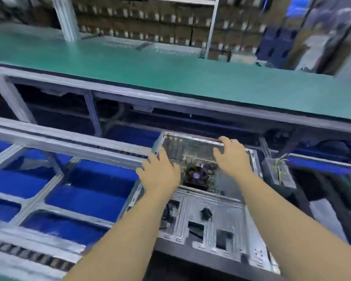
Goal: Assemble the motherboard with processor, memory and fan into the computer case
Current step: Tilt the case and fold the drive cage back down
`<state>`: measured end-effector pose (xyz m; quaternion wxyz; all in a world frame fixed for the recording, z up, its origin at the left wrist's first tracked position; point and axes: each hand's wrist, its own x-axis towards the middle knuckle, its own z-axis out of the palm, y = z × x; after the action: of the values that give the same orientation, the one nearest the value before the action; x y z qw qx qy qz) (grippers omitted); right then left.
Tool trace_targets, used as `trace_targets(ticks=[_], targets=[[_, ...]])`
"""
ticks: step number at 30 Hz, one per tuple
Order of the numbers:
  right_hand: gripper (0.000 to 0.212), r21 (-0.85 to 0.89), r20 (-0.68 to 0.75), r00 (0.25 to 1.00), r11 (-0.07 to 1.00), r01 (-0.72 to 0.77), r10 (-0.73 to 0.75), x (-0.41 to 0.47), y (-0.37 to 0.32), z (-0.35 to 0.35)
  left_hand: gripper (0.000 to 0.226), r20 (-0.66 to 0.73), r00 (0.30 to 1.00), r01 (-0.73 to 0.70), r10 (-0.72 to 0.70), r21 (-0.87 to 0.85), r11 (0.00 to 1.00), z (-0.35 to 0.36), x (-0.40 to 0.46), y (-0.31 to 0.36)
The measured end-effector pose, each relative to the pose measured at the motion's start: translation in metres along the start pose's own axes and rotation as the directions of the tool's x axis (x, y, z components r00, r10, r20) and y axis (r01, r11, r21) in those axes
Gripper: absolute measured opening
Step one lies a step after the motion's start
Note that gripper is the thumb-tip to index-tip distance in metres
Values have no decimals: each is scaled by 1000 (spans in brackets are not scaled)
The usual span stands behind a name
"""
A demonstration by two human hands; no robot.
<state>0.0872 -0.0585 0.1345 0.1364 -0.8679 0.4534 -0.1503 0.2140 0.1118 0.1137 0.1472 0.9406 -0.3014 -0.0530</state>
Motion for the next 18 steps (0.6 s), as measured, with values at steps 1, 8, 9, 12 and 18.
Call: trace_targets(ticks=[1,8,9,12,18], targets=[[55,-75,44,999,997,-18,22,14,16,3,70,10,998,58,-58,30,998,8,3,-5],[53,-284,185,983,957,54,-1,76,75,31,71,-60,993,108,-102,107,988,35,19,-26],[50,-292,159,987,954,68,-22,77,78,31,74,-67,993,106,-99,106,989,36,24,-27],[42,-279,96,995,959,52,-26,69,89,29,79,-63,998,35,-26,144,989,35,42,-31],[33,-301,-26,986,939,-166,166,-15,116,11,67,67,949,-316,309,197,928,27,96,-24]])
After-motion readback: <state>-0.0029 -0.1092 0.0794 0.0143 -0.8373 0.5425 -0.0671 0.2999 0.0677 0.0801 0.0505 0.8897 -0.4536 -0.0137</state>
